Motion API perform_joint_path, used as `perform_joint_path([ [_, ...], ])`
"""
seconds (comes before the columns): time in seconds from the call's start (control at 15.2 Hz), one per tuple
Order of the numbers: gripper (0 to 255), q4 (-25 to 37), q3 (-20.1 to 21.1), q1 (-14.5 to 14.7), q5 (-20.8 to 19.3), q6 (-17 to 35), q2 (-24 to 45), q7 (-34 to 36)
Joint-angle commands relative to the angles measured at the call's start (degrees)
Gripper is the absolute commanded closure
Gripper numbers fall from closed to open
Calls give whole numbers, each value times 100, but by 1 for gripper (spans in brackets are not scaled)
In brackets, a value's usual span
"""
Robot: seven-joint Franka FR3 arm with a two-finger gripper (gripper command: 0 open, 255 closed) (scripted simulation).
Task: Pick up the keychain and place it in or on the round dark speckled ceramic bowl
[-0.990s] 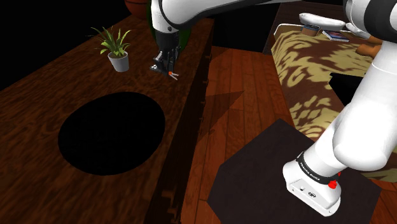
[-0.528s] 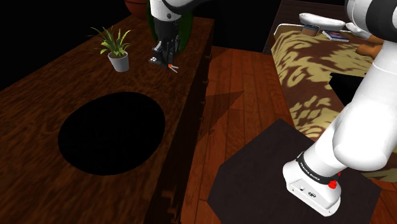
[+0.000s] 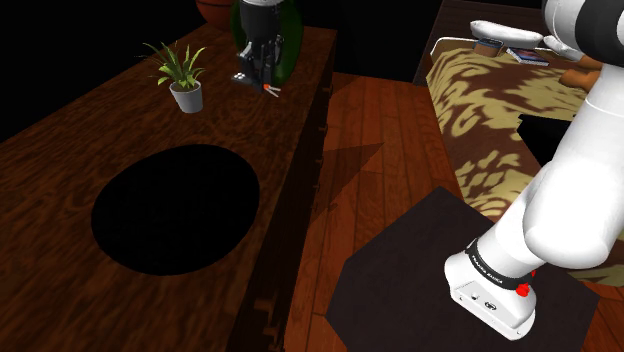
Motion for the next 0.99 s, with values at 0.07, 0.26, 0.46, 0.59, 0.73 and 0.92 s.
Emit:
perform_joint_path([
  [0.07,255,309,9,29,-15,-260,54,8],
  [0.26,255,615,15,51,-31,-515,108,5],
  [0.46,255,950,20,80,-53,-780,181,3],
  [0.59,255,1192,24,104,-73,-964,241,3],
  [0.73,255,1451,28,132,-97,-1154,312,4],
  [0.92,255,1880,33,183,-142,-1457,443,6],
])
